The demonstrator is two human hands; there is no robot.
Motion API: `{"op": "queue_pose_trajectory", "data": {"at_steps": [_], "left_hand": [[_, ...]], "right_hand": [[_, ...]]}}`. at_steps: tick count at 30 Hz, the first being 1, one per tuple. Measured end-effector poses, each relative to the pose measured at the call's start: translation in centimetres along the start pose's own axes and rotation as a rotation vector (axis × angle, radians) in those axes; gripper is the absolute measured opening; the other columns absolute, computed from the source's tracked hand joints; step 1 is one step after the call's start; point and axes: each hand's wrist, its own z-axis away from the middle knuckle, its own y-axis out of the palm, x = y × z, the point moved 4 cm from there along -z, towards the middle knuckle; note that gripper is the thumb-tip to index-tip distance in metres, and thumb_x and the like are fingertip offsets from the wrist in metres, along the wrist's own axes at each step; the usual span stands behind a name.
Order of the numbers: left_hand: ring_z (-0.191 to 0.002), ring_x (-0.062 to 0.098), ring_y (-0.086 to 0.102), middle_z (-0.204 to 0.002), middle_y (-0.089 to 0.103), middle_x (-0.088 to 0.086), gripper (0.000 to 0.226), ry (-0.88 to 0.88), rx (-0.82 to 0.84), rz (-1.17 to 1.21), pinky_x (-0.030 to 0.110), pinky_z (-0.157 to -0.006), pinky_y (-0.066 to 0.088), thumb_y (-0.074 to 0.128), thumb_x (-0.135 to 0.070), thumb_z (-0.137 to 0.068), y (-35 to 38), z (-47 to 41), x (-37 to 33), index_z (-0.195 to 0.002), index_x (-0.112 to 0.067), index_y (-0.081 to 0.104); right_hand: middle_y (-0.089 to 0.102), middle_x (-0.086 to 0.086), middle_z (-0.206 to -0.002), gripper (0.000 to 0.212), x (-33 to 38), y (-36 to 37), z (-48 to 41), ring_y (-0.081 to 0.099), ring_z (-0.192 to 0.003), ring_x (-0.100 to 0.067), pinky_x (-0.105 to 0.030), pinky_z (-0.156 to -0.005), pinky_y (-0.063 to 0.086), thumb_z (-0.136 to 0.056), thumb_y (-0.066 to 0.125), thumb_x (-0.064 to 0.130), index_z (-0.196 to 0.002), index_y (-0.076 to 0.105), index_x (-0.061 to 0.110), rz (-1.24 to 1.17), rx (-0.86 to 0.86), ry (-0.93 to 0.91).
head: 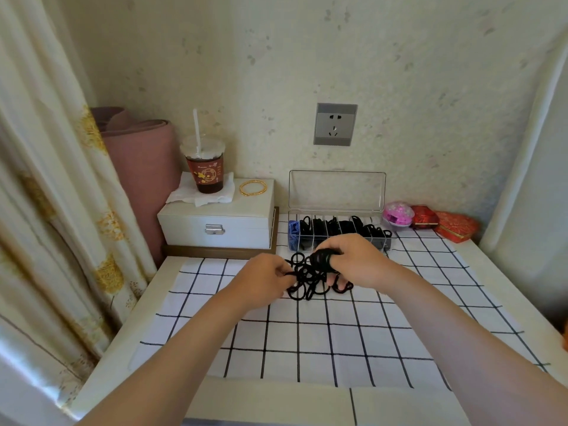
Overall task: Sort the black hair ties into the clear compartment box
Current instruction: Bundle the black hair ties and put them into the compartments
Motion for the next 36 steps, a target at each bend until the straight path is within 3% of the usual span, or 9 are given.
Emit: {"op": "queue_pose_trajectory", "data": {"at_steps": [4,10,13,16,20,27,31,33,36], "left_hand": [[-0.059,0.004,0.065,-0.07,0.071,-0.001,0.01,-0.06,-0.022,0.217,0.021,-0.066,0.058,0.068,-0.025,-0.091,0.7,-0.6,-1.0,-0.085,-0.021,0.074],[-0.085,0.016,0.073,-0.096,0.077,0.01,0.023,-0.146,0.155,0.557,0.029,-0.082,0.06,0.064,-0.021,-0.094,1.5,-1.2,-2.5,-0.113,-0.011,0.073],[-0.088,0.021,0.072,-0.099,0.074,0.013,0.026,-0.204,0.249,0.742,0.036,-0.084,0.059,0.055,-0.019,-0.099,2.1,-1.2,-3.0,-0.115,-0.003,0.068],[-0.091,0.019,0.072,-0.103,0.074,0.011,0.034,-0.164,0.253,0.646,0.035,-0.085,0.06,0.064,-0.033,-0.095,2.5,-1.4,-2.9,-0.114,-0.006,0.07],[-0.081,0.01,0.072,-0.094,0.074,0.008,0.025,-0.127,0.229,0.554,0.028,-0.081,0.06,0.061,-0.023,-0.097,2.7,-1.6,-2.2,-0.113,-0.009,0.072],[-0.088,0.016,0.073,-0.097,0.075,0.009,0.021,-0.085,0.15,0.401,0.03,-0.082,0.061,0.057,-0.018,-0.099,2.6,-2.1,-2.0,-0.109,-0.014,0.075],[-0.088,0.014,0.072,-0.101,0.075,0.006,0.022,-0.055,0.154,0.456,0.028,-0.08,0.06,0.056,-0.018,-0.099,2.2,-2.3,-2.3,-0.113,-0.019,0.074],[-0.091,0.016,0.073,-0.101,0.075,0.005,0.021,-0.039,0.15,0.475,0.025,-0.077,0.059,0.057,-0.019,-0.099,2.0,-2.5,-2.7,-0.115,-0.018,0.071],[-0.092,0.02,0.073,-0.102,0.074,0.009,0.019,-0.034,0.136,0.505,0.034,-0.085,0.06,0.06,-0.018,-0.097,1.8,-3.0,-3.0,-0.114,-0.014,0.067]], "right_hand": [[0.072,-0.013,-0.084,0.021,0.3,0.4,0.8,0.067,-0.065,-0.02,-0.028,-0.049,0.053,-0.099,0.051,0.004,-0.102,0.072,0.008,-0.212,0.097,0.02],[0.072,-0.014,-0.076,0.018,-1.0,0.1,0.0,0.066,-0.056,-0.021,-0.033,-0.052,0.056,-0.095,0.056,0.006,-0.099,0.071,0.012,-0.161,-0.027,0.08],[0.07,-0.017,-0.067,0.018,-1.4,0.1,-0.4,0.063,-0.052,-0.024,-0.035,-0.052,0.057,-0.091,0.055,0.006,-0.093,0.069,0.017,-0.069,-0.092,0.09],[0.068,-0.008,-0.068,0.015,-1.3,0.5,-0.6,0.064,-0.052,-0.021,-0.032,-0.05,0.055,-0.085,0.059,0.009,-0.084,0.066,0.022,0.052,-0.143,0.047],[0.068,0.0,-0.076,0.01,-1.2,0.7,-0.5,0.06,-0.051,-0.009,-0.025,-0.047,0.05,-0.085,0.063,0.015,-0.092,0.069,0.019,0.194,-0.104,-0.015],[0.074,-0.01,-0.091,0.016,-1.4,0.3,-0.2,0.067,-0.065,-0.017,-0.026,-0.045,0.049,-0.089,0.069,0.022,-0.105,0.069,0.019,-0.049,0.106,0.027],[0.071,-0.006,-0.099,0.034,-1.7,-0.7,-0.1,0.069,-0.068,-0.015,-0.027,-0.05,0.054,-0.086,0.076,0.03,-0.114,0.064,0.015,-0.092,-0.027,0.073],[0.072,-0.007,-0.105,0.035,-2.1,-0.6,0.1,0.073,-0.082,-0.021,-0.03,-0.058,0.058,-0.088,0.074,0.03,-0.118,0.065,0.015,-0.215,0.018,0.115],[0.076,-0.013,-0.1,0.025,-2.2,-0.4,0.1,0.074,-0.092,-0.028,-0.039,-0.072,0.062,-0.09,0.072,0.022,-0.113,0.072,0.01,-0.383,0.102,0.121]]}}
